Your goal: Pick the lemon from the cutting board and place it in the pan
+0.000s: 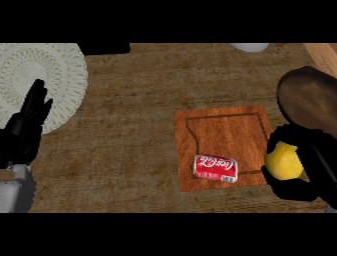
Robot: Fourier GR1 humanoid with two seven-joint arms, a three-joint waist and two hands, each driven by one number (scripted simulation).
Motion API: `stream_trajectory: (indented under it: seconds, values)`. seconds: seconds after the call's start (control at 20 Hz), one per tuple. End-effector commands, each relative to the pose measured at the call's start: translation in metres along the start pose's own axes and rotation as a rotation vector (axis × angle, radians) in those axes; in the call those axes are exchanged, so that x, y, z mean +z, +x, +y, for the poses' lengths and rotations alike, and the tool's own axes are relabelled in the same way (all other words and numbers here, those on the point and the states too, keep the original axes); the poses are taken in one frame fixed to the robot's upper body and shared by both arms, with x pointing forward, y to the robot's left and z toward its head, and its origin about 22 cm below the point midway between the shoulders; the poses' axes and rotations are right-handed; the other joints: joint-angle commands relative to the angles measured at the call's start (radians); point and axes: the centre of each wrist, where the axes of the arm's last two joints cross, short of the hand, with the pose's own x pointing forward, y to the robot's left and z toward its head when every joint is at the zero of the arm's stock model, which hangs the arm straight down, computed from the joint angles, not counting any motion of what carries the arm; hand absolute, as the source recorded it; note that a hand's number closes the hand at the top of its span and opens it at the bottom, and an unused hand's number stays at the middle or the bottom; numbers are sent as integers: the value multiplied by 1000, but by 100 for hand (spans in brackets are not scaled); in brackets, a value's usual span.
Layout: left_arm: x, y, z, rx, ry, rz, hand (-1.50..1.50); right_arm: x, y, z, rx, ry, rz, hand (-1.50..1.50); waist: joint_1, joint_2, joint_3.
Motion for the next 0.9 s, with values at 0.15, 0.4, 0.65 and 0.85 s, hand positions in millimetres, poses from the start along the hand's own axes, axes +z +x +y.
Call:
stream_trajectory:
  seconds: [0.15,0.4,0.65,0.85]
  values:
    - [-12,15,-11,0,-47,-17,0,10,-6,-34,-303,-152,132,150,56,19,3]
    - [-10,19,-14,7,-56,-37,0,-4,-90,-91,-300,-265,211,150,72,22,3]
    - [-14,12,-37,9,-61,-30,0,-26,-147,-89,-182,-298,261,150,79,25,3]
    - [-20,26,-36,25,-92,-43,0,-40,-178,-74,-22,-302,298,150,103,32,5]
